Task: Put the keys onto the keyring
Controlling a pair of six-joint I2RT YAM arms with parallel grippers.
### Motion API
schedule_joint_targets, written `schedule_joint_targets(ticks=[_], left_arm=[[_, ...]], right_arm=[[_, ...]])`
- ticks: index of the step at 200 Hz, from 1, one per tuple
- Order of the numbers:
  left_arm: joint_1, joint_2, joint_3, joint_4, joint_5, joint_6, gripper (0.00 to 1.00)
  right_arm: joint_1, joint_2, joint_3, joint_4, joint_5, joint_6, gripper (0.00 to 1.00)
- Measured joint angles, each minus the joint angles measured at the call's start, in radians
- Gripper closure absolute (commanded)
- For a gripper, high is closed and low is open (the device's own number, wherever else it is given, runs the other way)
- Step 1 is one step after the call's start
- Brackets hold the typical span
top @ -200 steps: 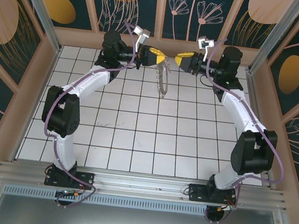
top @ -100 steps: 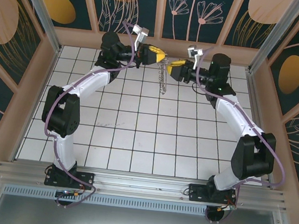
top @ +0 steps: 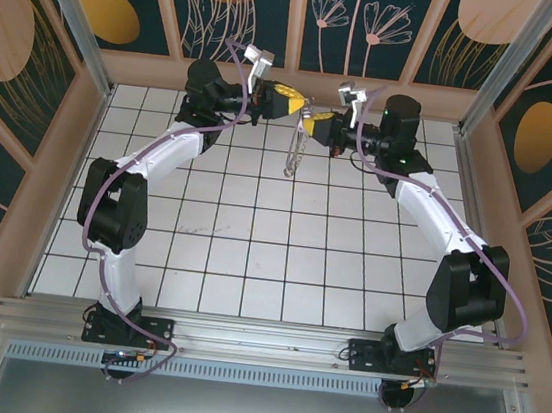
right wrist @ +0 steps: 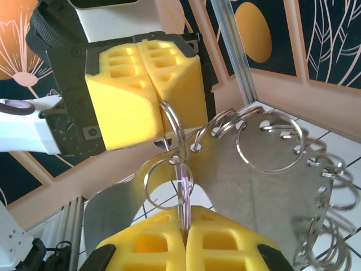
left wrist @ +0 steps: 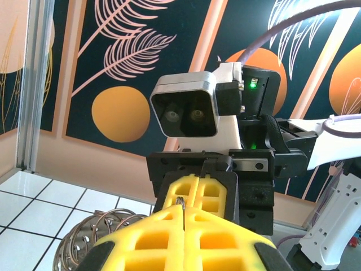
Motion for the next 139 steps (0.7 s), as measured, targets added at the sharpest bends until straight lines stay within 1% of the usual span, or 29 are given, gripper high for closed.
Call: schedule_joint_targets(ticks=[56, 88, 139], left_arm=[[0.0, 0.0, -0.035, 0.052, -0.02, -0.04, 1.0], [0.004, 0.0, -0.047, 0.095, -0.03, -0.07, 1.0], [0.004, -0.001, -0.081, 0.134, -0.059, -0.089, 1.0]], right_arm=[[0.034, 0.002, 0.002, -0.021, 0.011, -0.005, 1.0], [0.052, 0.027, 0.034, -0.029, 0.021, -0.004, 1.0], [0.064, 0.069, 0.04, 0.026, 0.048, 0.047, 1.0]])
